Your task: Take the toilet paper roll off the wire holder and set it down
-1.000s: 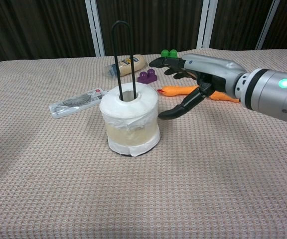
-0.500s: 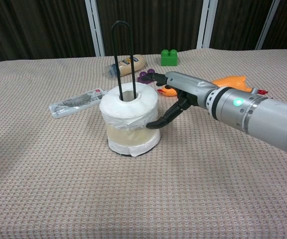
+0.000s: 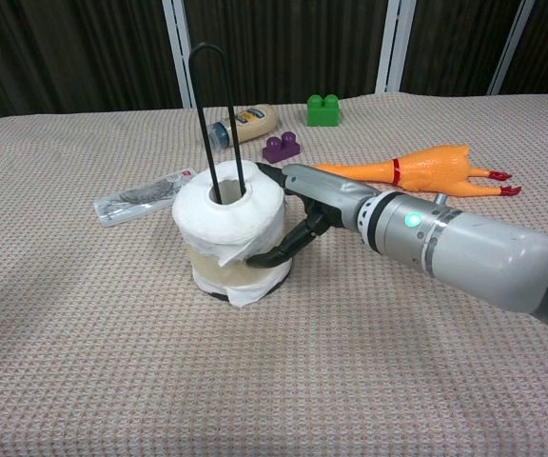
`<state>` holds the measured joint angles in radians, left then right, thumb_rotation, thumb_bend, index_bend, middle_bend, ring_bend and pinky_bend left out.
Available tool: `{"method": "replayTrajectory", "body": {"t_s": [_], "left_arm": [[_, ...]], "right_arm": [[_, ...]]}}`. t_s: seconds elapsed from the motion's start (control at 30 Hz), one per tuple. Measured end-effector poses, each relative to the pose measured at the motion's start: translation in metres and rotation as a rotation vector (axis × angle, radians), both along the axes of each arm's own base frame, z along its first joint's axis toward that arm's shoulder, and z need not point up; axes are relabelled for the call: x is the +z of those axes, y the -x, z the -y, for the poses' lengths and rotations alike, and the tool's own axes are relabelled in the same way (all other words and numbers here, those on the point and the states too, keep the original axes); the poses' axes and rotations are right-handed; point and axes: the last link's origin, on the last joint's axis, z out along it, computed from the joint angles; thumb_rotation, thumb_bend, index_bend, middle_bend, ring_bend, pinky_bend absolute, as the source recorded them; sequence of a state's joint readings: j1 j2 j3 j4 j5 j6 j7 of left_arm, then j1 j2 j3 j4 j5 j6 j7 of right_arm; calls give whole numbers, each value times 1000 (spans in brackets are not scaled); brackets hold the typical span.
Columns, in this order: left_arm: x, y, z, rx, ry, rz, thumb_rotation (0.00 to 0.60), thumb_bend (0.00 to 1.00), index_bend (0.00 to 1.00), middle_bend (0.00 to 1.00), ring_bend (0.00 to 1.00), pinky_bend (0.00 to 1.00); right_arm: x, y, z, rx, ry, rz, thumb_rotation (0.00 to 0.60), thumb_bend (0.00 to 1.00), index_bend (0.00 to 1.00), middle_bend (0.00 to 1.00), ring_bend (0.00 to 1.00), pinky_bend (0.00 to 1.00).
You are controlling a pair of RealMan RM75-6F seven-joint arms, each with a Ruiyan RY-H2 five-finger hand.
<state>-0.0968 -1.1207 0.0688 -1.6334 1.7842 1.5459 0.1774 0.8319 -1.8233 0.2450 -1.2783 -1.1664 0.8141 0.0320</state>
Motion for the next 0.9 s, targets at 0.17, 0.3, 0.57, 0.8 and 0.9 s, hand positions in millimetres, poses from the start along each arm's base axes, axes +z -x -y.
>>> {"method": "replayTrajectory", "body": {"t_s": [0.17, 0.3, 0.57, 0.8, 0.9], "left_arm": [[0, -1, 1, -5, -1, 2, 600, 554, 179, 226, 201, 372], [-1, -1, 2, -6, 3, -2, 600, 552, 179, 226, 201, 372], [-2, -1, 3, -9, 5, -6, 600, 552, 179, 226, 201, 373], [-2, -1, 3, -7, 4, -10, 600, 553, 179, 226, 201, 372], [-3, -1, 2, -5, 6, -13, 600, 553, 179, 226, 201, 373]], "right_arm": [[-3, 0, 2, 9, 59, 12, 600, 65, 307, 194, 166, 346], [-5, -2, 2, 14, 106, 50, 600, 65, 529, 356, 362, 536], [-6, -1, 1, 41, 158, 89, 600, 66, 685, 482, 476, 652], [7, -5, -2, 97, 202, 134, 600, 66, 688, 483, 476, 653], [17, -12, -6, 109, 198, 199, 600, 67, 688, 483, 477, 653]]}}
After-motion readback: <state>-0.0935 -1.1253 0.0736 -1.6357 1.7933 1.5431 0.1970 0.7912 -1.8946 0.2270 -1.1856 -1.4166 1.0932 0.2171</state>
